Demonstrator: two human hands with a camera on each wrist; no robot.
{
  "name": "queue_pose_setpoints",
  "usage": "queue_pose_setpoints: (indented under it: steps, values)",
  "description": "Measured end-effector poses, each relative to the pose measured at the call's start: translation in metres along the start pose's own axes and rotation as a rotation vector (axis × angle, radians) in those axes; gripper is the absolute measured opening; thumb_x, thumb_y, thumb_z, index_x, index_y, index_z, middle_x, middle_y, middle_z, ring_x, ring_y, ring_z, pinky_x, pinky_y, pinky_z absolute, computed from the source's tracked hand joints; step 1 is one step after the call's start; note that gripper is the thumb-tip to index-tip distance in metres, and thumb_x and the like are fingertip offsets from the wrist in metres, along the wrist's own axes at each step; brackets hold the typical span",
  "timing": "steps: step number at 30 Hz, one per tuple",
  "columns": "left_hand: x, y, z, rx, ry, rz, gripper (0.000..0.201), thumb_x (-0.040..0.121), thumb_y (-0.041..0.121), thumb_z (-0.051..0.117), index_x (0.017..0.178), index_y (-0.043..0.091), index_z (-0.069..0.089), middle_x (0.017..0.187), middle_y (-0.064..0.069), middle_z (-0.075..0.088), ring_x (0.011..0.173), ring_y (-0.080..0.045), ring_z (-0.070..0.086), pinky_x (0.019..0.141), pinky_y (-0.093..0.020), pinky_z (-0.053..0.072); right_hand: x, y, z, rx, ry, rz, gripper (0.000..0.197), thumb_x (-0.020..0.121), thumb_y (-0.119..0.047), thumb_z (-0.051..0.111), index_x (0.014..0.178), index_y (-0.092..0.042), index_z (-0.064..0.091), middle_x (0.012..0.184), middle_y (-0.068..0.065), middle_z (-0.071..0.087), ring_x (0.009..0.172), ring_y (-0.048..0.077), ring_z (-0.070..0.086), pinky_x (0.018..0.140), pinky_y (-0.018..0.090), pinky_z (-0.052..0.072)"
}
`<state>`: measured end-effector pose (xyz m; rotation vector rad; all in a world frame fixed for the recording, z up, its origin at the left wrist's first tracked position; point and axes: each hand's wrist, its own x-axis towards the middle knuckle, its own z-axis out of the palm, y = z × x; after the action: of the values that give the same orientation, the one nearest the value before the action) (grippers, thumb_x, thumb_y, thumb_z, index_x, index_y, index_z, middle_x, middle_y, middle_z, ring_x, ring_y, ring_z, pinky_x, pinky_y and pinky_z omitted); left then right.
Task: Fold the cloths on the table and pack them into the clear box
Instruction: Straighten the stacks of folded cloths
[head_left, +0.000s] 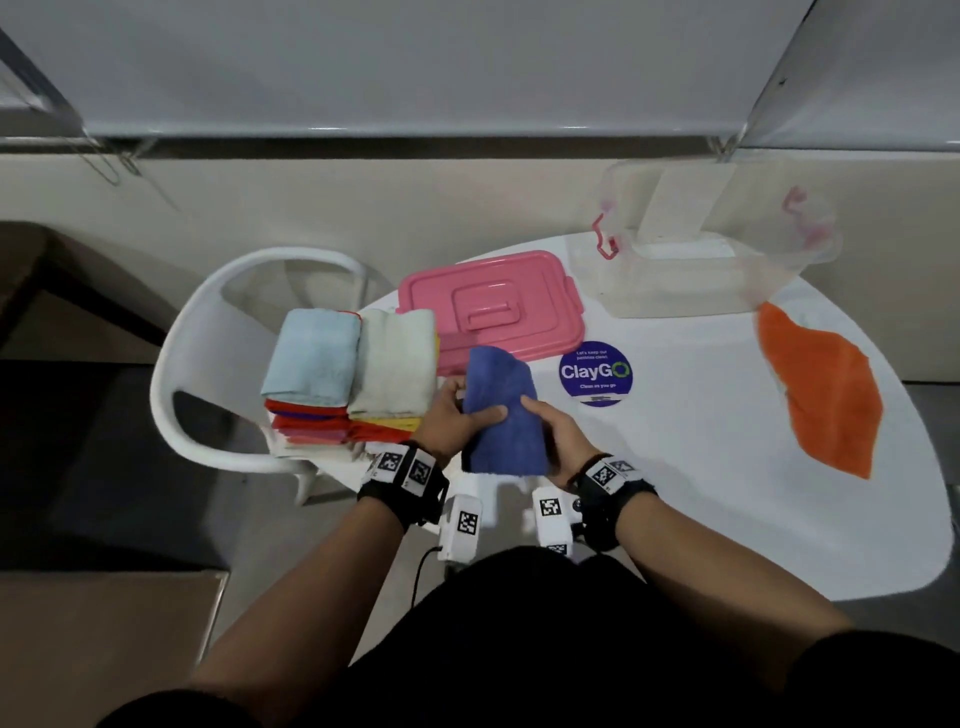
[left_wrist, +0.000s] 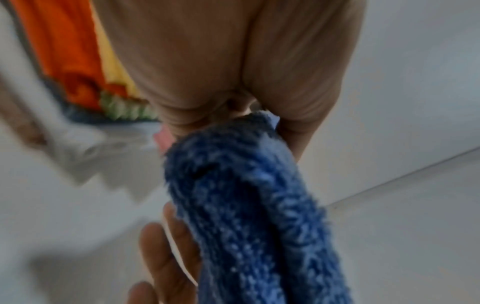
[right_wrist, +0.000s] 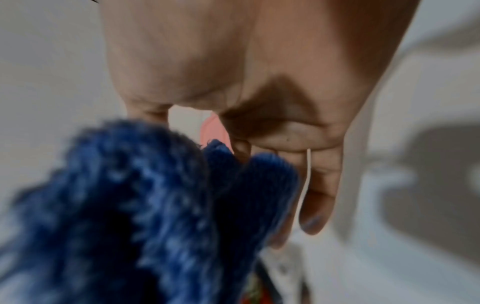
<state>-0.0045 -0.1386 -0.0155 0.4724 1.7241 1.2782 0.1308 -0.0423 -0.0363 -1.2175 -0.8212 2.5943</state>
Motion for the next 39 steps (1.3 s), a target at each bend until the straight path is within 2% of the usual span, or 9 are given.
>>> queue_pose_setpoints:
  steps: [5, 8, 11, 15, 17, 20, 24, 28, 39]
  values:
    - [-0.003, 0.057, -0.061, 0.222, 0.269, 0.243, 0.054, 0.084, 0.014, 0.075, 0.127, 0.017, 0.042, 0.109, -0.003, 0.062, 0.094, -0.016, 0.063, 0.079, -0.024, 0.049, 0.035, -0.03, 0.087, -0.312, 0.104, -0.302, 0.026, 0.094, -0.006, 0.057, 0.12, 0.0, 0.056, 0.112, 0.019, 0.068, 0.105, 0.036, 0.065, 0.091, 0.045, 0.055]
    - [-0.002, 0.073, -0.092, 0.341, 0.418, 0.313, 0.053, 0.086, 0.019, 0.073, 0.131, 0.017, 0.046, 0.112, 0.0, 0.06, 0.097, -0.015, 0.058, 0.085, -0.025, 0.045, 0.059, -0.034, 0.122, -0.491, 0.1, -0.379, 0.026, 0.095, -0.015, 0.059, 0.119, -0.005, 0.054, 0.117, 0.016, 0.066, 0.109, 0.035, 0.064, 0.098, 0.052, 0.051]
    - [0.001, 0.072, -0.108, 0.478, 0.443, 0.389, 0.041, 0.087, 0.018, 0.068, 0.125, 0.015, 0.054, 0.12, -0.005, 0.062, 0.105, -0.023, 0.059, 0.09, -0.029, 0.045, 0.056, -0.033, 0.148, -0.685, 0.143, -0.417, 0.018, 0.099, -0.02, 0.055, 0.115, -0.014, 0.05, 0.114, 0.01, 0.063, 0.11, 0.032, 0.062, 0.093, 0.037, 0.05]
    - [0.011, 0.051, -0.13, 0.82, 0.65, 0.45, 0.035, 0.084, 0.024, 0.054, 0.117, 0.013, 0.063, 0.126, -0.013, 0.06, 0.118, -0.038, 0.051, 0.094, -0.045, 0.041, 0.058, -0.023, 0.151, -1.212, 0.26, -0.528, 0.071, 0.093, -0.034, 0.063, 0.149, -0.01, 0.026, 0.141, 0.015, 0.048, 0.125, 0.034, 0.05, 0.1, 0.038, 0.042]
    - [0.02, 0.036, -0.143, 0.957, 0.706, 0.412, 0.037, 0.089, 0.028, 0.052, 0.122, 0.015, 0.065, 0.14, -0.018, 0.052, 0.13, -0.043, 0.043, 0.102, -0.052, 0.037, 0.06, -0.016, 0.149, -1.521, 0.376, -0.706, 0.076, 0.089, -0.04, 0.063, 0.151, -0.015, 0.026, 0.142, 0.015, 0.043, 0.127, 0.034, 0.044, 0.103, 0.042, 0.04]
    - [0.028, 0.012, -0.156, 1.065, 0.636, 0.276, 0.048, 0.098, 0.037, 0.037, 0.14, 0.02, 0.053, 0.154, -0.017, 0.034, 0.142, -0.042, 0.028, 0.113, -0.053, 0.019, 0.064, -0.008, 0.15, -1.779, 0.288, -0.857, 0.067, 0.094, -0.04, 0.053, 0.153, -0.023, 0.027, 0.157, 0.011, 0.028, 0.142, 0.033, 0.027, 0.115, 0.046, 0.026]
    - [0.031, -0.004, -0.162, 1.098, 0.559, 0.208, 0.048, 0.103, 0.037, 0.036, 0.151, 0.028, 0.035, 0.161, -0.01, 0.019, 0.146, -0.036, 0.02, 0.113, -0.052, 0.024, 0.076, 0.012, 0.148, -1.978, 0.045, -0.758, 0.054, 0.104, -0.037, 0.031, 0.157, -0.03, 0.018, 0.165, 0.003, 0.012, 0.151, 0.027, 0.008, 0.122, 0.045, 0.008]
    - [0.03, -0.005, -0.169, 1.087, 0.552, 0.199, 0.049, 0.102, 0.037, 0.039, 0.15, 0.028, 0.036, 0.161, -0.01, 0.021, 0.141, -0.039, 0.027, 0.106, -0.055, 0.033, 0.079, 0.022, 0.154, -1.938, 0.075, -0.646, 0.064, 0.102, -0.057, 0.02, 0.157, -0.027, 0.012, 0.165, 0.004, 0.006, 0.152, 0.027, -0.001, 0.123, 0.046, -0.002]
    - [0.027, 0.001, -0.181, 1.073, 0.513, 0.243, 0.062, 0.095, 0.048, 0.022, 0.15, 0.022, 0.038, 0.157, -0.018, 0.026, 0.129, -0.047, 0.039, 0.102, -0.056, 0.038, 0.087, 0.031, 0.163, -2.055, 0.071, -0.638, 0.07, 0.099, -0.062, 0.02, 0.157, -0.029, 0.0, 0.164, 0.011, -0.01, 0.15, 0.032, -0.016, 0.121, 0.048, -0.011]
